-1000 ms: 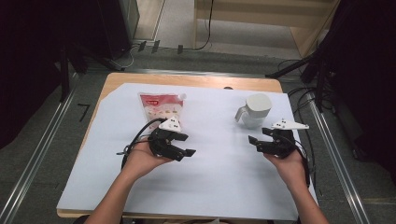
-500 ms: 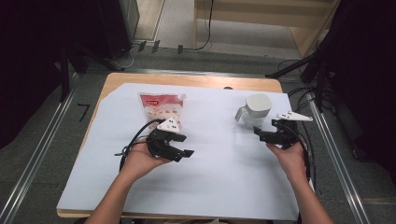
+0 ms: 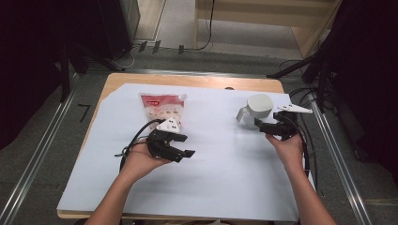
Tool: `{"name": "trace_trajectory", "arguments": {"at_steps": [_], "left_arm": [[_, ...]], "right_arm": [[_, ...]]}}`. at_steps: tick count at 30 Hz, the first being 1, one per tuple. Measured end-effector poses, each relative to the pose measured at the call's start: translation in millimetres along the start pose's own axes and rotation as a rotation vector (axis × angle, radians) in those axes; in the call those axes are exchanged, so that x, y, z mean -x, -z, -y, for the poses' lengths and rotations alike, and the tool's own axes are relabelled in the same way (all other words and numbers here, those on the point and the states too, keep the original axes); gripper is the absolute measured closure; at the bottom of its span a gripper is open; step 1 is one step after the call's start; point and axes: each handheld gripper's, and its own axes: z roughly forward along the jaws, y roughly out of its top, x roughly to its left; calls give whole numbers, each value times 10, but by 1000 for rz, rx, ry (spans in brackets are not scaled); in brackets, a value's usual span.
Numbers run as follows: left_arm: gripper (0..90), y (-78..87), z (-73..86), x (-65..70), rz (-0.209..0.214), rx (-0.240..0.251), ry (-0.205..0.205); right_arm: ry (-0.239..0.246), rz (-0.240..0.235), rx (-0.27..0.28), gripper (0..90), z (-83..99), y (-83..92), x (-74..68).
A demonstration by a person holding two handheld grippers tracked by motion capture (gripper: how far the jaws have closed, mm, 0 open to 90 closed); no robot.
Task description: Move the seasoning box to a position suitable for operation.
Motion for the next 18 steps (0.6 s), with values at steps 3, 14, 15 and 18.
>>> {"name": "trace_trajectory", "arguments": {"at_steps": [3, 14, 15, 18], "left_arm": [[367, 3, 0, 2, -9, -3, 0], [365, -16, 0, -3, -4, -9, -3], [365, -21, -1, 0, -2, -7, 0], [365, -27, -1, 9, -7, -7, -3]], "right_arm": [[-12, 12, 13, 133, -60, -65, -15], [-8, 57, -1, 96, -49, -300, -33], [-5, 59, -1, 94, -46, -324, -35], [-13, 73, 17, 90, -38, -386, -41]]}}
